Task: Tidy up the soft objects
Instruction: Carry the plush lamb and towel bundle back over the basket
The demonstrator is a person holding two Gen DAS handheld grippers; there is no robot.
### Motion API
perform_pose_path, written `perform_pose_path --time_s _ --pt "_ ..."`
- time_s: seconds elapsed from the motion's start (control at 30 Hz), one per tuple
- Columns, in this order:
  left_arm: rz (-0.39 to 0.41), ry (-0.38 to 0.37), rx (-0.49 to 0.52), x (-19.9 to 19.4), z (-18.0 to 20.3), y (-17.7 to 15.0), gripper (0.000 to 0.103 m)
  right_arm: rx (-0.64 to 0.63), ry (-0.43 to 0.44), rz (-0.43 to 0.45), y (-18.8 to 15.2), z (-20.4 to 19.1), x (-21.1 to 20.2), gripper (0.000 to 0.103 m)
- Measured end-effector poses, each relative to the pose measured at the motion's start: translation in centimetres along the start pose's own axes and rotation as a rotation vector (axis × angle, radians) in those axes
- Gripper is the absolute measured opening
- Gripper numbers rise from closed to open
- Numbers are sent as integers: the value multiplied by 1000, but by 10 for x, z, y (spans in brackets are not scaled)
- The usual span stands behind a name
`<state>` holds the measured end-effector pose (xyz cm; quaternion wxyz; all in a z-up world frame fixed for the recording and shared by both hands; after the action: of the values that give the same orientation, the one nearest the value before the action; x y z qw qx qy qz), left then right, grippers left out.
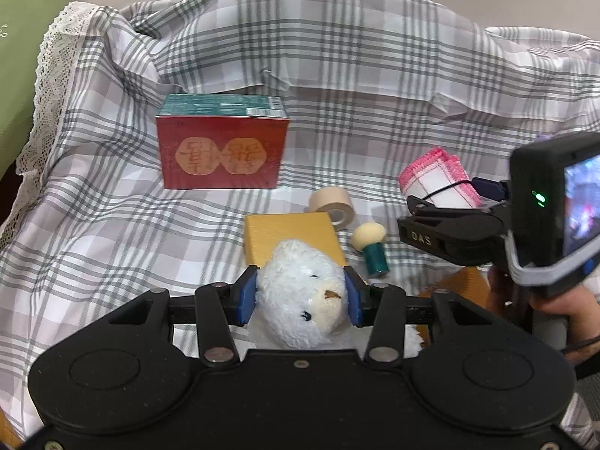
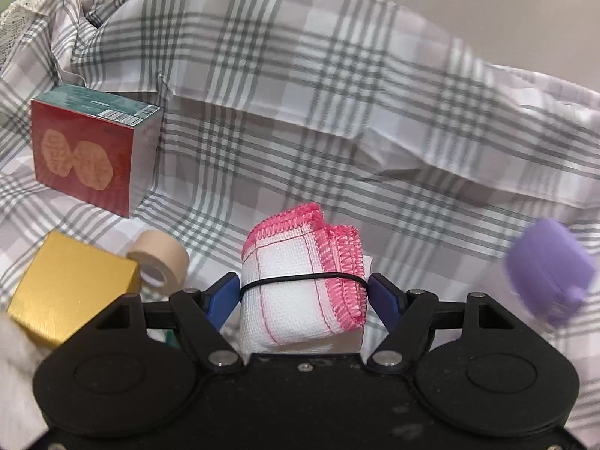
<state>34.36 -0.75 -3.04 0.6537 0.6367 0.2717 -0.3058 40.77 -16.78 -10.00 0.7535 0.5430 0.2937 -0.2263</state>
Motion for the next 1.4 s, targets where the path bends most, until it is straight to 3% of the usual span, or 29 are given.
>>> perform_pose_path --time_s 0.4,0.7,1.0,1.4 --pt "-11 -55 63 -29 41 -15 46 76 -53 -47 -53 47 -61 73" --pt "-22 -82 118 -57 55 -44 46 284 -43 -148 -106 71 -101 73" --pt "-53 -82 130 -80 40 -81 47 372 11 -207 -153 43 -159 74" --pt "-142 -44 172 -100 19 -132 47 419 73 -224 -186 -6 -230 74"
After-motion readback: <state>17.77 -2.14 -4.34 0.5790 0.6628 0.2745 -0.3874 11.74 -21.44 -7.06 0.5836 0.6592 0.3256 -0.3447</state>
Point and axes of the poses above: each gripper's, at about its wrist camera, not at the fingertips, and x roughly the way its jaws point, z to its right, y to its top, the point moved 5 cm from there along x, roughly the way its jaws point, and after that the axes turned 11 degrees about y, right-handed, at the moved point
